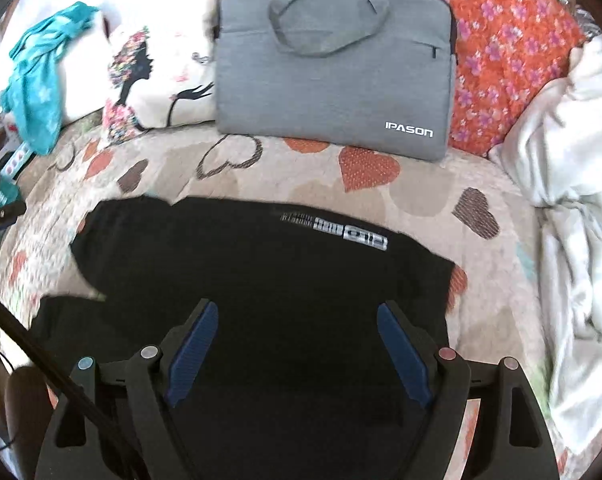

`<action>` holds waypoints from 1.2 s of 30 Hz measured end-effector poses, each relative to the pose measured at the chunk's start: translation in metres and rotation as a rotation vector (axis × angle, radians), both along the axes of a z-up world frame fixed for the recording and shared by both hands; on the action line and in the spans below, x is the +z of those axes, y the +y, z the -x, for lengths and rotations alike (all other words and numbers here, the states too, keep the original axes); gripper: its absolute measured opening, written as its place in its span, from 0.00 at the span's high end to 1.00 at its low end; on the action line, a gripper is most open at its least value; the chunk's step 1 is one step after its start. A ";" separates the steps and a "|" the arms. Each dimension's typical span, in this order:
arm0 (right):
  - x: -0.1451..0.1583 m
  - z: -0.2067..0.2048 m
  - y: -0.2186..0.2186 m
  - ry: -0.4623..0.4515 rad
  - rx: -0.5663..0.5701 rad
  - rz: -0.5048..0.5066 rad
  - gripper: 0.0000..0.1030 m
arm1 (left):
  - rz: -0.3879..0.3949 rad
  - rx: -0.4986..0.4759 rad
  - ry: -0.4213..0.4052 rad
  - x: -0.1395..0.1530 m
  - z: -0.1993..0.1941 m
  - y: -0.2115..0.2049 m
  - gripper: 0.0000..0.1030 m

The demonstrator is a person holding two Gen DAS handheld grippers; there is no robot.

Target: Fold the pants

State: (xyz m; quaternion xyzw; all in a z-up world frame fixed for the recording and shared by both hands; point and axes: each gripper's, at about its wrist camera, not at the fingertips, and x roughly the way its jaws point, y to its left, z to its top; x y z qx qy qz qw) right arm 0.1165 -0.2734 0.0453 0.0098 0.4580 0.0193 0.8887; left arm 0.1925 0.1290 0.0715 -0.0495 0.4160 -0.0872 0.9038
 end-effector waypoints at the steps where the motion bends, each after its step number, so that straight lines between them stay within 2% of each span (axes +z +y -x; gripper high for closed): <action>1: -0.003 -0.008 -0.001 0.005 0.002 -0.001 0.17 | -0.014 0.000 0.005 -0.003 -0.007 -0.002 0.03; 5: -0.016 -0.043 -0.002 0.036 0.044 -0.047 0.17 | -0.019 0.003 0.054 -0.022 -0.038 -0.002 0.03; 10: -0.026 -0.080 -0.001 0.063 0.086 -0.113 0.17 | 0.063 -0.021 0.155 -0.056 -0.084 0.003 0.03; 14: -0.035 -0.117 -0.001 0.097 0.099 -0.126 0.17 | 0.082 -0.053 0.208 -0.080 -0.114 0.004 0.03; 21: -0.071 -0.169 -0.001 0.198 0.102 -0.150 0.17 | 0.121 -0.138 0.258 -0.111 -0.136 -0.009 0.03; 23: -0.081 -0.173 0.003 0.225 0.117 -0.146 0.16 | 0.103 -0.151 0.241 -0.112 -0.137 -0.014 0.03; 26: -0.086 -0.169 0.014 0.207 0.166 -0.120 0.15 | 0.080 -0.180 0.241 -0.114 -0.141 -0.022 0.03; 27: -0.086 -0.166 0.017 0.206 0.185 -0.112 0.15 | 0.053 -0.201 0.246 -0.114 -0.141 -0.026 0.06; 28: -0.086 -0.162 0.019 0.204 0.199 -0.092 0.24 | 0.005 -0.205 0.231 -0.112 -0.139 -0.030 0.36; 29: -0.086 -0.157 0.024 0.201 0.224 -0.065 0.45 | -0.030 -0.206 0.219 -0.110 -0.138 -0.032 0.89; 30: -0.084 -0.152 0.026 0.198 0.239 -0.066 0.52 | -0.037 -0.218 0.227 -0.109 -0.137 -0.033 0.89; 31: -0.083 -0.149 0.026 0.203 0.243 -0.076 0.71 | 0.001 -0.225 0.233 -0.106 -0.135 -0.030 0.90; 32: -0.082 -0.146 0.025 0.210 0.248 -0.102 0.82 | 0.001 -0.224 0.224 -0.105 -0.134 -0.030 0.90; 34: -0.078 -0.141 0.025 0.208 0.237 -0.103 0.87 | -0.028 -0.201 0.193 -0.098 -0.128 -0.032 0.90; 36: -0.072 -0.137 0.026 0.191 0.211 -0.079 0.88 | -0.025 -0.183 0.177 -0.091 -0.122 -0.030 0.90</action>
